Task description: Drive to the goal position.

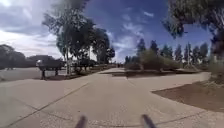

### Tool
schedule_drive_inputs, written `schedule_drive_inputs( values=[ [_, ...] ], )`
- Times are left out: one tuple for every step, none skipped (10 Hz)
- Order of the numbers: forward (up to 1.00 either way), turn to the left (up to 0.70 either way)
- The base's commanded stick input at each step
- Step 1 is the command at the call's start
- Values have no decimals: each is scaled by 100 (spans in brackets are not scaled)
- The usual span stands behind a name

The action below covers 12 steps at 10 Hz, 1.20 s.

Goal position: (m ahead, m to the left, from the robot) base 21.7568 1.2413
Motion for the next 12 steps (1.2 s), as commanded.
schedule_drive_inputs(
  values=[
    [93,0],
    [100,0],
    [100,0],
    [100,0],
    [100,0],
    [100,0],
    [100,0],
    [100,0],
    [100,0],
    [100,0],
    [100,0],
    [100,0]
  ],
)
